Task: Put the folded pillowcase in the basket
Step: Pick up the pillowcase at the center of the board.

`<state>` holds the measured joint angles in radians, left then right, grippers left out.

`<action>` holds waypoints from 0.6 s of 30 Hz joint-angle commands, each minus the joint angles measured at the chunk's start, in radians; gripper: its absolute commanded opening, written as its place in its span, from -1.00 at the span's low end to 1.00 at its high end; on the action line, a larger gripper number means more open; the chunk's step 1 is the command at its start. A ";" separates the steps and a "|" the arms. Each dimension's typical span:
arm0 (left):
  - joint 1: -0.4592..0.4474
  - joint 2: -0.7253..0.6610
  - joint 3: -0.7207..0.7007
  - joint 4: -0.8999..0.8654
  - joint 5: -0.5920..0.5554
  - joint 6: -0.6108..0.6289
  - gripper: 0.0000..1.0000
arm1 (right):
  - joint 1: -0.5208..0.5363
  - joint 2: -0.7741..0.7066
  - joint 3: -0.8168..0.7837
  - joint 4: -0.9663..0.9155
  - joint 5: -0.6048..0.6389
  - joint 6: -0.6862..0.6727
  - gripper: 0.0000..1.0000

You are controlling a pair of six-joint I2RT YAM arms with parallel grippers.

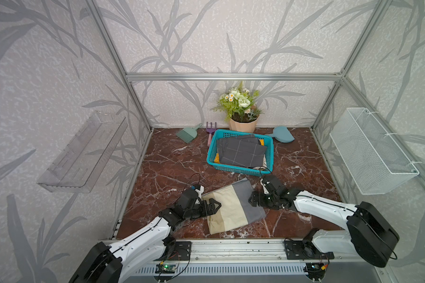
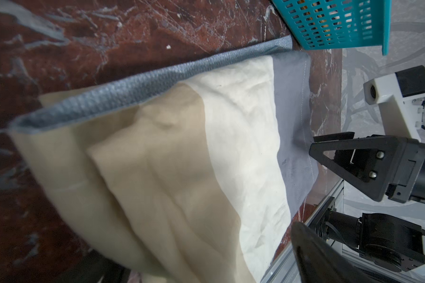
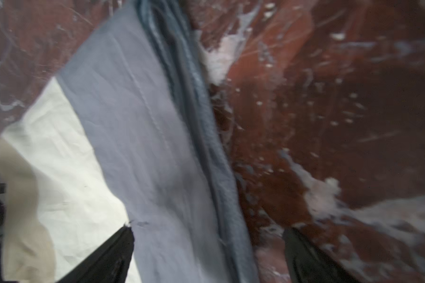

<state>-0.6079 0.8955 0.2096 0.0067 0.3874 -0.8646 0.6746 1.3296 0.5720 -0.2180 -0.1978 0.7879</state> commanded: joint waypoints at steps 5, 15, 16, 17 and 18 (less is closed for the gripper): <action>-0.007 0.090 -0.016 0.009 -0.021 0.024 0.90 | 0.001 0.169 -0.032 0.234 -0.175 0.028 0.83; -0.008 0.120 0.025 -0.040 -0.089 0.059 -0.74 | 0.045 0.194 -0.040 0.217 -0.134 0.045 -0.63; -0.009 0.116 0.027 -0.047 -0.096 0.061 -1.00 | 0.045 0.192 -0.041 0.210 -0.130 0.045 -0.86; -0.007 0.112 0.030 -0.057 -0.105 0.061 -1.00 | 0.045 0.188 -0.040 0.203 -0.127 0.045 -1.00; -0.008 0.104 0.031 -0.062 -0.111 0.061 -1.00 | 0.045 0.185 -0.040 0.200 -0.128 0.043 -1.00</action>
<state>-0.6163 1.0107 0.2237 0.0082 0.3210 -0.8200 0.7174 1.5078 0.5541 0.0658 -0.3489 0.8299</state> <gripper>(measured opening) 0.055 0.049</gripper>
